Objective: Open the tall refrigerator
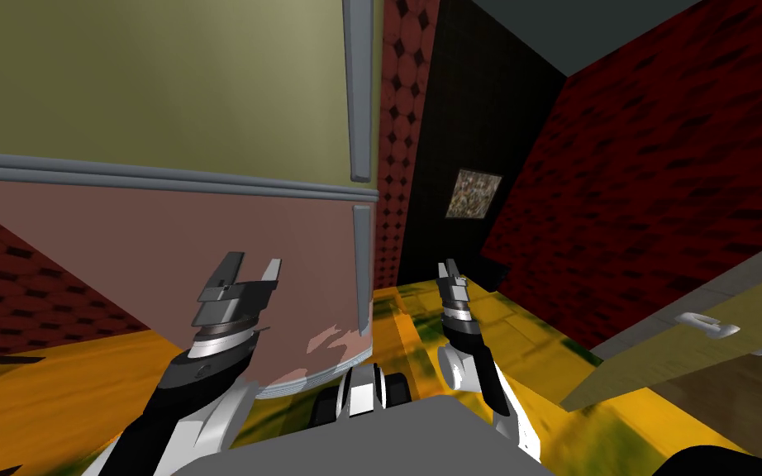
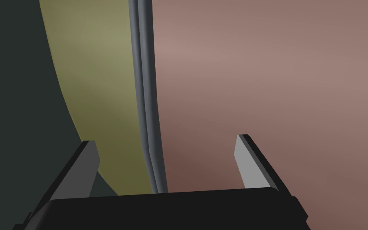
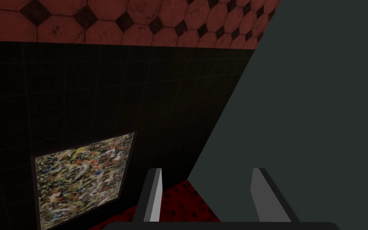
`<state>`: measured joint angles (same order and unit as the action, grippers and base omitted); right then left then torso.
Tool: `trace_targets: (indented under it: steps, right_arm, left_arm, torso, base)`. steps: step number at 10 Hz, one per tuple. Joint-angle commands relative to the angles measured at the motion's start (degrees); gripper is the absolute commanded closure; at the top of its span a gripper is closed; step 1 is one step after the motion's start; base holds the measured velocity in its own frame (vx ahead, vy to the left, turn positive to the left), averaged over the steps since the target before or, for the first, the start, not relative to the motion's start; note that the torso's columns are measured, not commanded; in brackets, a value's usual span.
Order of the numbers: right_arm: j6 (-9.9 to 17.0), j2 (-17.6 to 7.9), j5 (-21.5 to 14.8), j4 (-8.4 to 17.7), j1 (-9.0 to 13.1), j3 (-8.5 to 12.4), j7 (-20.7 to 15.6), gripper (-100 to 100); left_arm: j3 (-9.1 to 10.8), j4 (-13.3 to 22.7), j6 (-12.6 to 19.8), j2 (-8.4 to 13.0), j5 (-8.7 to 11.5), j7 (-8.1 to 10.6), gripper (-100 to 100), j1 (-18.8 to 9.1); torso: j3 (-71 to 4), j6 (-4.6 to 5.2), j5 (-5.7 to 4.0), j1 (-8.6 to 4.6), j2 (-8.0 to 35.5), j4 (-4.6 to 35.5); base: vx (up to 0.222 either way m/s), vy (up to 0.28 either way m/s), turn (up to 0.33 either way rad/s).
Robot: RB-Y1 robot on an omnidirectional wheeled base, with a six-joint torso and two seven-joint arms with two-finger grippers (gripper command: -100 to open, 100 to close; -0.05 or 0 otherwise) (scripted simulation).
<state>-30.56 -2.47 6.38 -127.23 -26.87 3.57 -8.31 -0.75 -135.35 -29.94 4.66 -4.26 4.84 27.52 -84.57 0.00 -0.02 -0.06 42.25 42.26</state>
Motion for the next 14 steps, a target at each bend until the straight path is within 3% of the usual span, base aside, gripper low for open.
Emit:
trace_targets:
  steps: [1, 8, 9, 12, 13, 14]
  right_arm:
    - [0.0, 0.0, 0.0, 0.0, 0.0, 0.0, 0.0, 0]
    - [0.0, 0.0, 0.0, 0.0, 0.0, 0.0, 0.0, 0]
    - [0.0, 0.0, 0.0, 0.0, 0.0, 0.0, 0.0, 0]
    - [0.0, 0.0, 0.0, 0.0, 0.0, 0.0, 0.0, 0]
    - [0.0, 0.01, 0.0, 0.0, 0.0, 0.0, 0.0, 0]
    - [0.0, 0.0, 0.0, 0.0, 0.0, -0.01, 0.0, 0]
  left_arm:
    - [0.91, -0.47, 3.01, 2.64, 0.68, 0.25, -100, -2.29]
    - [4.65, -1.93, 14.43, 6.31, 3.47, 1.24, -100, -11.47]
    - [4.65, -1.93, 14.74, 6.31, 3.47, 1.24, -100, -11.47]
    - [6.69, -2.67, 20.24, 7.3, 5.0, 1.78, -100, -16.48]
    - [6.69, -2.67, 21.15, 7.3, 5.0, 1.78, -100, -16.48]
    - [7.42, -2.93, 23.45, 7.52, 5.55, 1.98, -100, -18.28]
  torso:
    - [0.0, 0.0, 0.0, -0.01, 0.02, 0.02]
    - [0.0, 0.0, 0.01, 0.05, 0.03, 0.02]
    - [0.0, 0.0, 0.02, 0.06, 0.03, 0.02]
    - [-0.02, 0.0, 0.02, 0.05, 0.0, 0.02]
    - [-0.02, 0.0, -0.02, -0.07, 0.0, 0.01]
    - [0.03, 0.01, 0.0, 0.04, 0.08, 0.03]
  base:
    - [0.009, -0.061, 0.045]
    - [0.013, -0.084, 0.057]
    - [0.012, -0.073, 0.039]
    - [0.015, -0.087, 0.071]
    - [-0.004, -0.093, 0.03]
    - [0.003, -0.069, 0.038]
